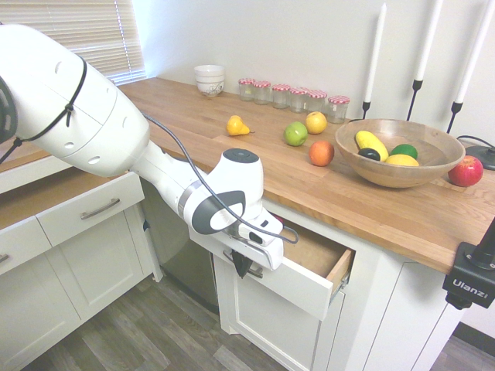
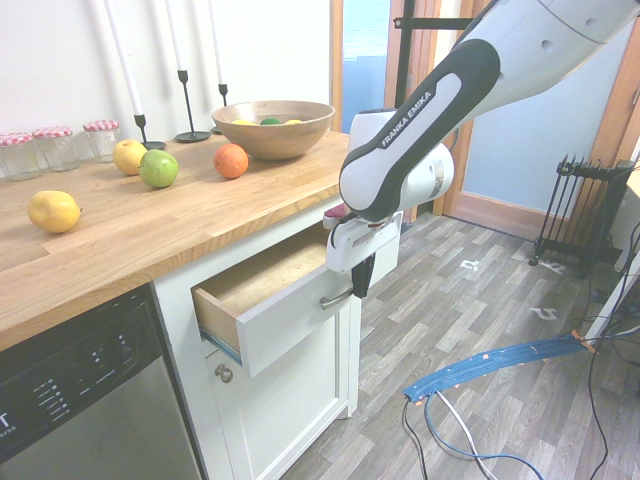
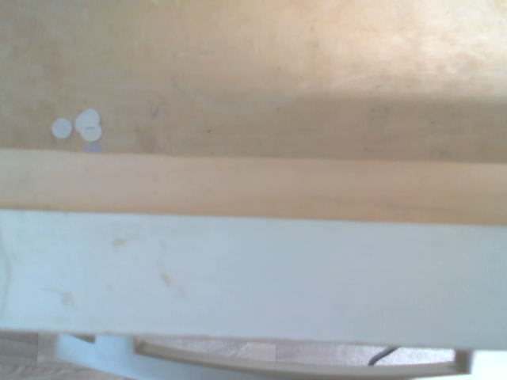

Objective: Close the drawer

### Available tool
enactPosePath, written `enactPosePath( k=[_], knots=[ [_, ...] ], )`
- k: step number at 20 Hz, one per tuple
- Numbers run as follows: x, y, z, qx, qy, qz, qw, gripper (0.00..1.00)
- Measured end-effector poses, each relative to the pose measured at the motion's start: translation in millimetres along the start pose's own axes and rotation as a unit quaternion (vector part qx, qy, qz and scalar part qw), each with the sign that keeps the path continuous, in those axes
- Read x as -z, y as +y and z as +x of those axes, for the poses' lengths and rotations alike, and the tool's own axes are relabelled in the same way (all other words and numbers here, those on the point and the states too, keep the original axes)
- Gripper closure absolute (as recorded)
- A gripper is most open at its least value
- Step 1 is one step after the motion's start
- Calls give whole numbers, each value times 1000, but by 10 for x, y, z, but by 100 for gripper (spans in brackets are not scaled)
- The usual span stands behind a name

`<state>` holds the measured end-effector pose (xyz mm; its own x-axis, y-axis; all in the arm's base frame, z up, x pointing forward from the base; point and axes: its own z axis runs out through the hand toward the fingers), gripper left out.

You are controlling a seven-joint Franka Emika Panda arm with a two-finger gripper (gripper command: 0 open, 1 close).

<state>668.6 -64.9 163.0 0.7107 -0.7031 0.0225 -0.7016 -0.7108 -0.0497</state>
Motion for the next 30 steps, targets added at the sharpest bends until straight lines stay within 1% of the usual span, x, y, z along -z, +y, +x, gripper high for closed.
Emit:
enactPosePath(
  k=[14,30],
  knots=[
    [24,-383,339,-5,-1,-1,1000,100],
    [14,-616,511,-5,5,3,1000,100]
  ],
)
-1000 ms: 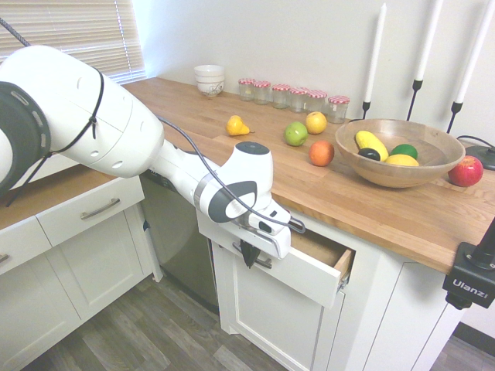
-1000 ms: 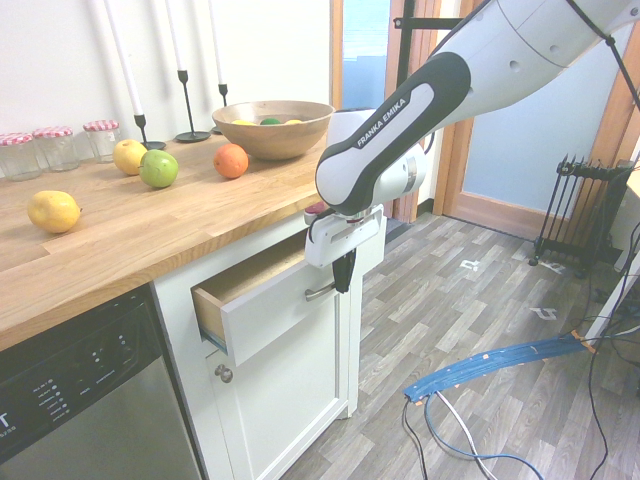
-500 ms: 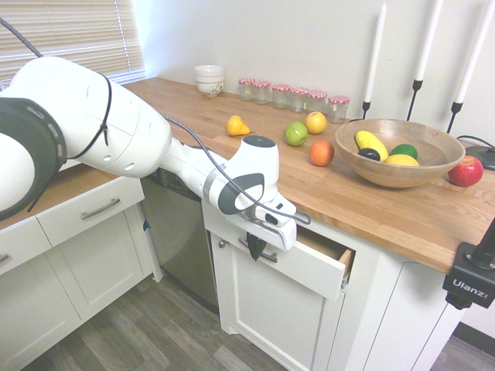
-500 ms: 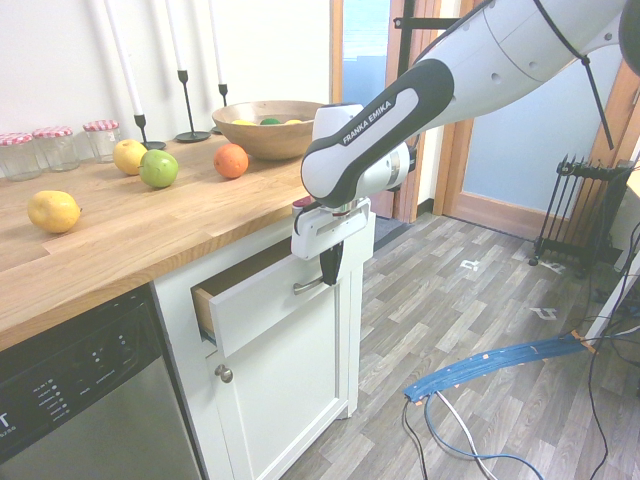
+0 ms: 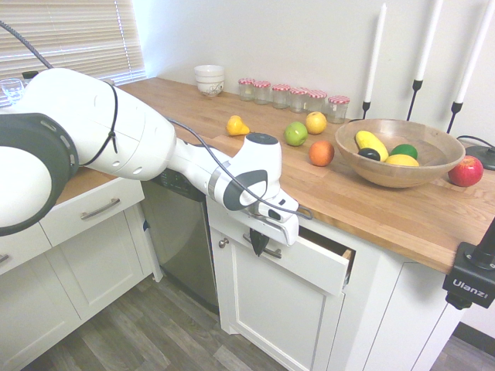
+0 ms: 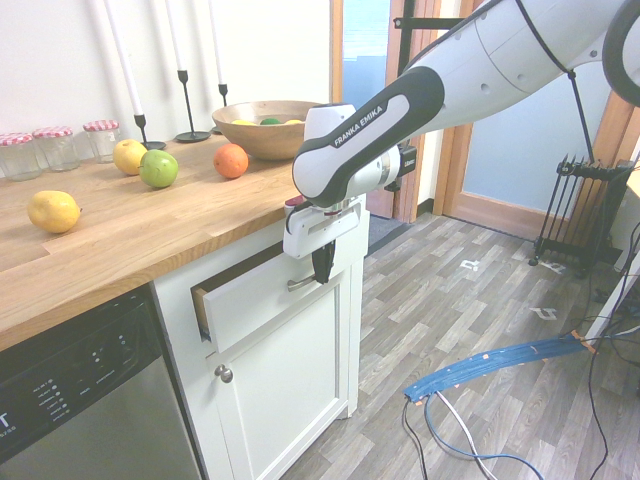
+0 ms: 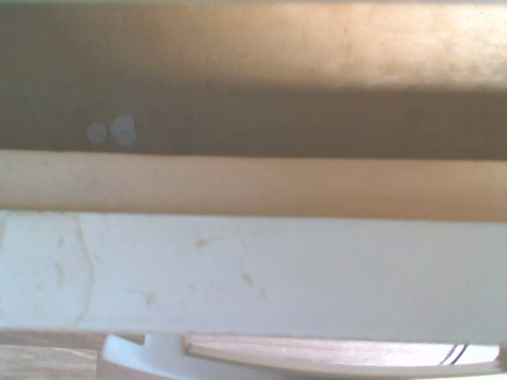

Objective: Close the drawer

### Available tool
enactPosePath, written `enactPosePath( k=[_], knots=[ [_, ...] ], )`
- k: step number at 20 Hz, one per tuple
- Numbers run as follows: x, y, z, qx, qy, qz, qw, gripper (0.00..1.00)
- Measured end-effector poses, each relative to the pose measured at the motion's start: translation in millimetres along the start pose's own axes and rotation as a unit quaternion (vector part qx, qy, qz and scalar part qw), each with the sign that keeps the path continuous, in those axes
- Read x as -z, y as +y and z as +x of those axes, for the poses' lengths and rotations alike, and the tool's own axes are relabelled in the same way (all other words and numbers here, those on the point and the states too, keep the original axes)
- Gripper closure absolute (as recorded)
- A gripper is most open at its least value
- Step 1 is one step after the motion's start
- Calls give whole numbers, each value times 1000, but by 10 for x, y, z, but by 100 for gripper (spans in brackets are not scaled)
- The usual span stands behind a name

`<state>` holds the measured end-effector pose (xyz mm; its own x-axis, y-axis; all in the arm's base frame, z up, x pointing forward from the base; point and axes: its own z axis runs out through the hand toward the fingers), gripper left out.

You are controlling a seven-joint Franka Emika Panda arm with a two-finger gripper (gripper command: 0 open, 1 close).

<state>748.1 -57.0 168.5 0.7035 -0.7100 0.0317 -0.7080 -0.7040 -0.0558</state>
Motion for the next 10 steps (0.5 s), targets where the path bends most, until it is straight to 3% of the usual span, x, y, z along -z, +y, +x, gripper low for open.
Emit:
enactPosePath(
  k=[9,10],
  knots=[
    [-2,-27,18,-5,-7,-5,1000,100],
    [-3,-27,18,-5,-7,-5,1000,0]
  ],
)
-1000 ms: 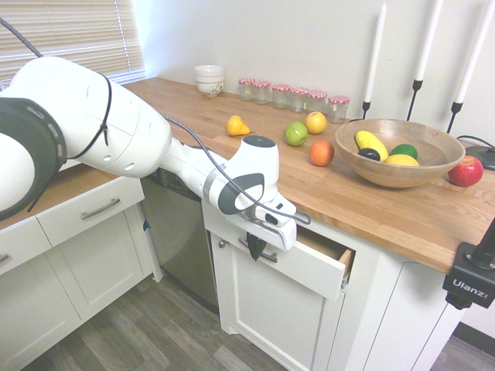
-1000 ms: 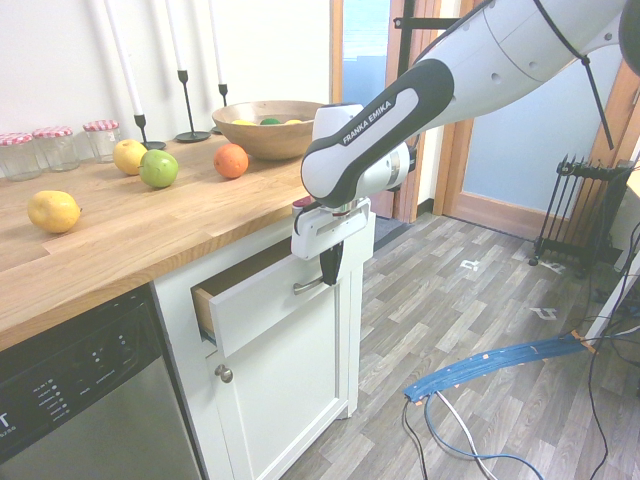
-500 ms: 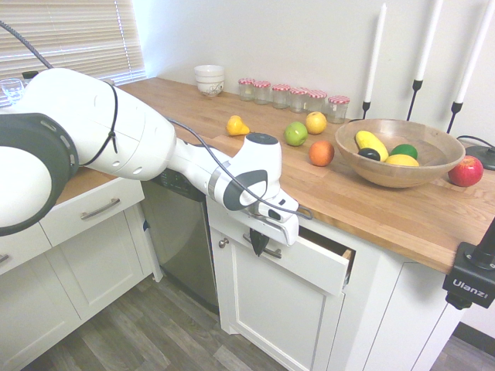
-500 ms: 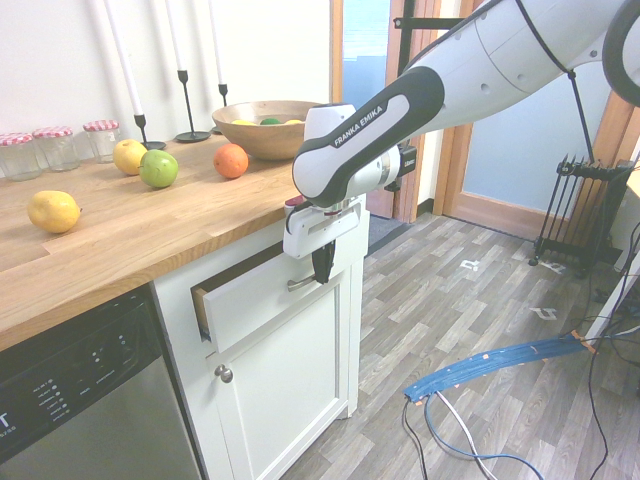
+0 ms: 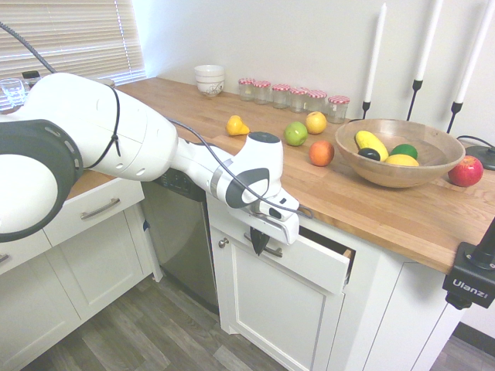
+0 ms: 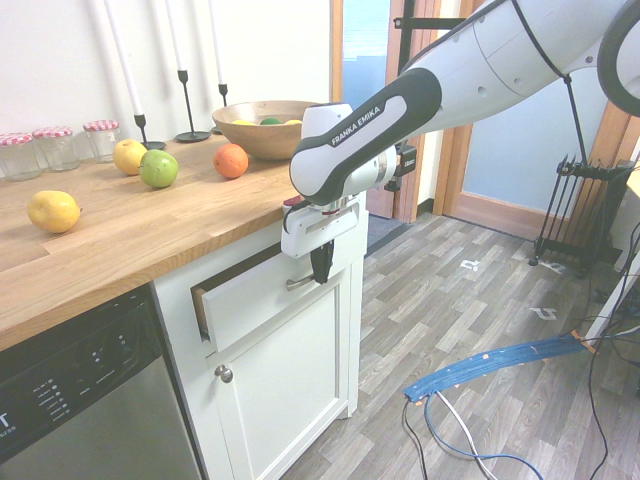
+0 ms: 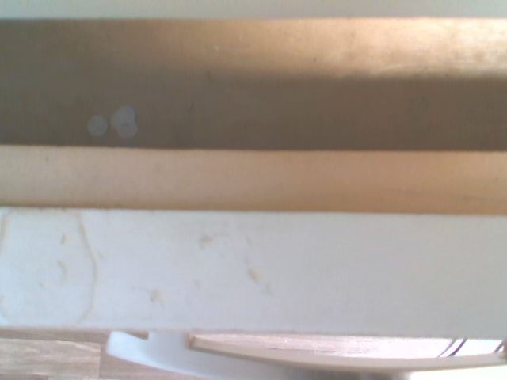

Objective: Close the drawer

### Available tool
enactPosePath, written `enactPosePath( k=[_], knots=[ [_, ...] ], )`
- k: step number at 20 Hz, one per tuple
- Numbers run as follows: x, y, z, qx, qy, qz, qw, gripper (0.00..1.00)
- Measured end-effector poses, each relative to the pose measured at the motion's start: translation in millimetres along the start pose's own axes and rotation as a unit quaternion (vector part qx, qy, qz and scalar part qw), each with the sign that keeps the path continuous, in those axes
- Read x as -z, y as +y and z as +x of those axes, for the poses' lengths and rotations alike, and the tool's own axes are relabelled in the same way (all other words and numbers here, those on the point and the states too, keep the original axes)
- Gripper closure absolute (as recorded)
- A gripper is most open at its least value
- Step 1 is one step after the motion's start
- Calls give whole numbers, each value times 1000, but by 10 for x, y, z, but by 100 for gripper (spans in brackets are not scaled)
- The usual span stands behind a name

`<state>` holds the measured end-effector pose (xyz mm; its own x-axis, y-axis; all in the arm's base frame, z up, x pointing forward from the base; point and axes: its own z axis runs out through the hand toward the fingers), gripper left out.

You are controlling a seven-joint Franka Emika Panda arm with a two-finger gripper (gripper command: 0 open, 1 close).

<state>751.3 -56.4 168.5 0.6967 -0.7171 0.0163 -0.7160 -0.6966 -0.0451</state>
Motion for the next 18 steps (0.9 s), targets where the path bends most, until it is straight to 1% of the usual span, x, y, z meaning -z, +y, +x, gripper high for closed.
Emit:
enactPosePath(
  k=[6,9,13,18],
  knots=[
    [-1,-2,-11,0,4,3,1000,0],
    [-25,27,-106,1,9,7,1000,0],
    [6,179,-303,-1,11,8,1000,0],
    [161,458,-556,-4,9,6,1000,0]
  ],
)
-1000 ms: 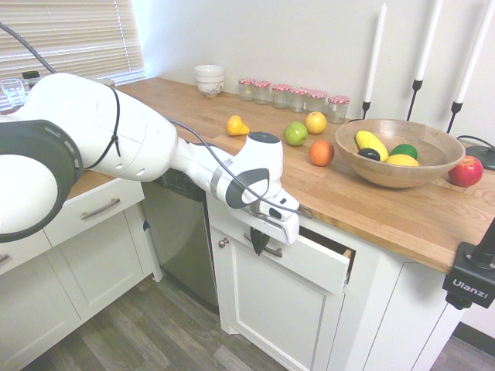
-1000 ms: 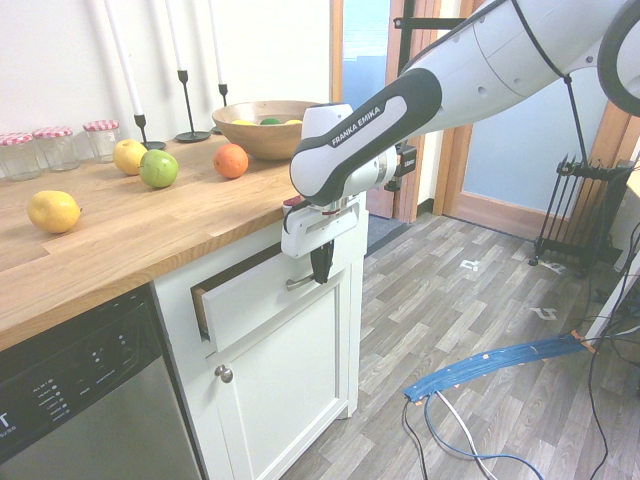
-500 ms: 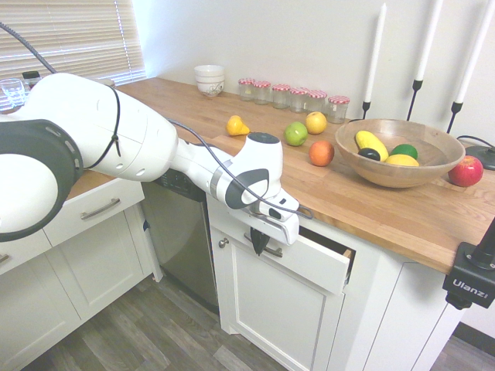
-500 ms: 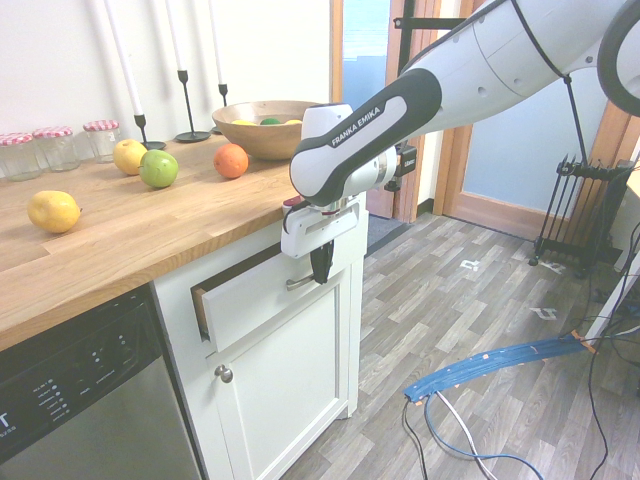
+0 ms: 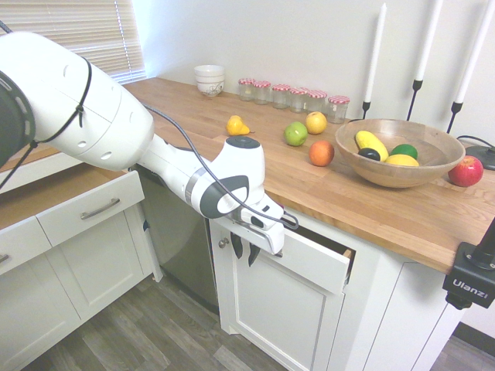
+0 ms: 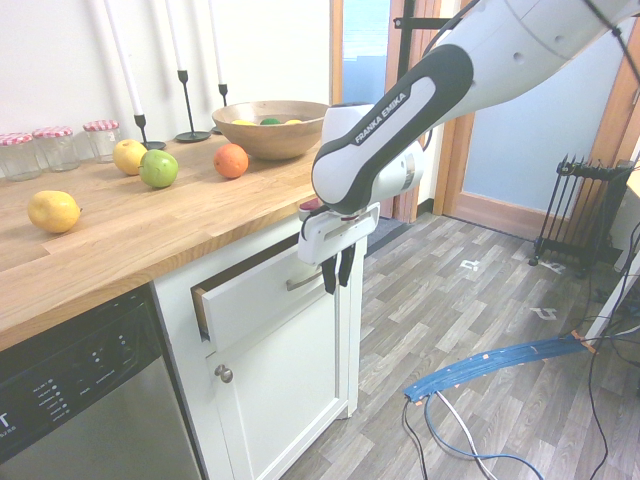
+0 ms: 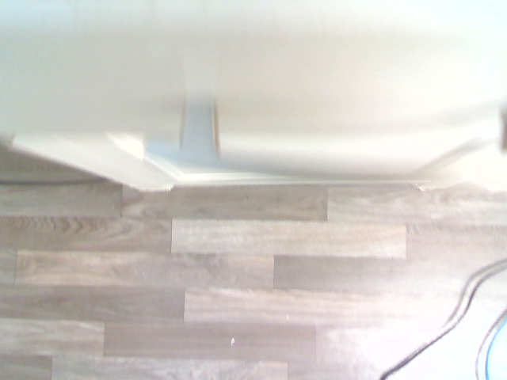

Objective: Close the drawer

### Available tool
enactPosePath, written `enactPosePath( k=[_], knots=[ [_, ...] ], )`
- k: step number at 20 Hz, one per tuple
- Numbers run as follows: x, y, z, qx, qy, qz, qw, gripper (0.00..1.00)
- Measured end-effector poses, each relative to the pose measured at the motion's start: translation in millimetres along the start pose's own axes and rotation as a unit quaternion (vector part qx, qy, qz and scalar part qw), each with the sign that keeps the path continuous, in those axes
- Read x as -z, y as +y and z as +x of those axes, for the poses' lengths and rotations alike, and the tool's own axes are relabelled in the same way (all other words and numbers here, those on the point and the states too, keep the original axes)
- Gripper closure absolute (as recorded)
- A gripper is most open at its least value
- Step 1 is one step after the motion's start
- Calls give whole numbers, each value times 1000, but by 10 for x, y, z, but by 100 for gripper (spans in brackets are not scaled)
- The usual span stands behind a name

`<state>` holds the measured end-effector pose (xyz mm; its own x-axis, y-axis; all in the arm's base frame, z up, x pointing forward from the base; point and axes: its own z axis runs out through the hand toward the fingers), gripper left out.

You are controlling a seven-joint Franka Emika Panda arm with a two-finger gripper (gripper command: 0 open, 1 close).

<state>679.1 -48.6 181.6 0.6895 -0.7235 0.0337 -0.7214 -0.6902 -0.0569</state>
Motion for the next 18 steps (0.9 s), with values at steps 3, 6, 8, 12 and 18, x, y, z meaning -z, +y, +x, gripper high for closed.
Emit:
enactPosePath(
  k=[3,6,8,12,18],
  knots=[
    [150,165,-188,4,2,-1,1000,0],
    [373,327,-470,11,0,-1,1000,0],
    [516,447,-640,16,1,-1,1000,0],
    [759,797,-971,21,2,0,1000,0],
    [881,1383,-1510,24,1,-2,1000,0]
  ],
)
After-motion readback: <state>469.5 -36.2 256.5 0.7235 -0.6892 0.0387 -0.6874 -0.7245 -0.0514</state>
